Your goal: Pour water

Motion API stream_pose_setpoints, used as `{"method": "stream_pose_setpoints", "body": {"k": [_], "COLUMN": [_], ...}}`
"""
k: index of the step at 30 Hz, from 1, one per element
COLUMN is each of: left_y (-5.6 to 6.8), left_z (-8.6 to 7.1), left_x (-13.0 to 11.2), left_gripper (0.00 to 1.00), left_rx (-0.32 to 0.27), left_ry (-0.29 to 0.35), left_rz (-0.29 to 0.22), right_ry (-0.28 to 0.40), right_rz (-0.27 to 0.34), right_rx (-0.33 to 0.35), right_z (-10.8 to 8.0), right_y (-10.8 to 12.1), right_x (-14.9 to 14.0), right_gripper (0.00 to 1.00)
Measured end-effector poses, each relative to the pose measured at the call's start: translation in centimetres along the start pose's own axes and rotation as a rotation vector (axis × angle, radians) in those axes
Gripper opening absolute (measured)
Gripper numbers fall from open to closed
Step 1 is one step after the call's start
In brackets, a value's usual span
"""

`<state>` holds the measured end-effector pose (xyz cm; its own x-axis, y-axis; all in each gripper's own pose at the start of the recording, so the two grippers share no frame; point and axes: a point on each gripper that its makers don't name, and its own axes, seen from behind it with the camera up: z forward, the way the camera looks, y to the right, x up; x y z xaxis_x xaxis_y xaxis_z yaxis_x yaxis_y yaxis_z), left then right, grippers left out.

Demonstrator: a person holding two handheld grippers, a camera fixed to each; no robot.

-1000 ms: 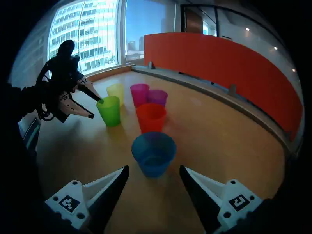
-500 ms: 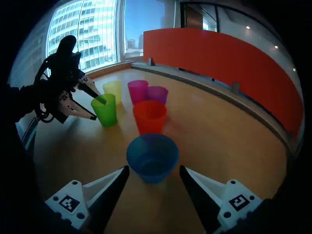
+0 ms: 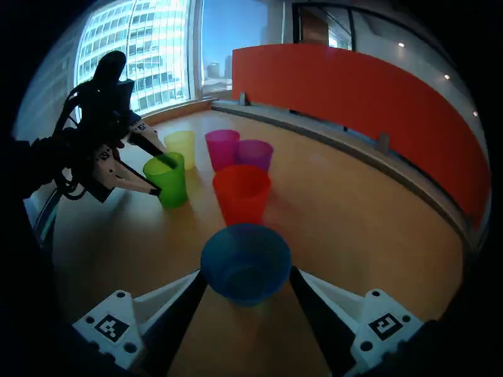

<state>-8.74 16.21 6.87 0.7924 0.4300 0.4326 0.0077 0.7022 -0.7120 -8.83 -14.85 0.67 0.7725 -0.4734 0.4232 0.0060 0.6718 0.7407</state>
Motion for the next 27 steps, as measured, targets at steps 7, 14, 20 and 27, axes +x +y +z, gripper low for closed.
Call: {"method": "stream_pose_setpoints", "body": {"k": [7,14,20,27], "left_y": [0.19,-0.08,-0.10,0.06], "left_z": [0.12,0.25,0.27,0.25], "left_x": [0.09,0.40,0.42,0.44], "left_gripper": [0.90,0.89,0.87,0.87], "left_rx": [-0.013,-0.004,0.005,-0.004], "left_ry": [-0.002,0.006,0.007,0.006], "left_rz": [0.001,0.002,0.017,0.008], "right_ry": [0.007,0.010,0.008,0.007], "right_rz": [-0.011,-0.015,-0.017,-0.021], "right_rx": [0.003,0.002,0.002,-0.008], "right_z": [0.32,0.35,0.34,0.59], "right_y": [-0.21,-0.19,-0.21,0.07], "right_x": [0.43,0.76,0.77,0.60], "right_gripper": [1.00,1.00,1.00,1.00]}}
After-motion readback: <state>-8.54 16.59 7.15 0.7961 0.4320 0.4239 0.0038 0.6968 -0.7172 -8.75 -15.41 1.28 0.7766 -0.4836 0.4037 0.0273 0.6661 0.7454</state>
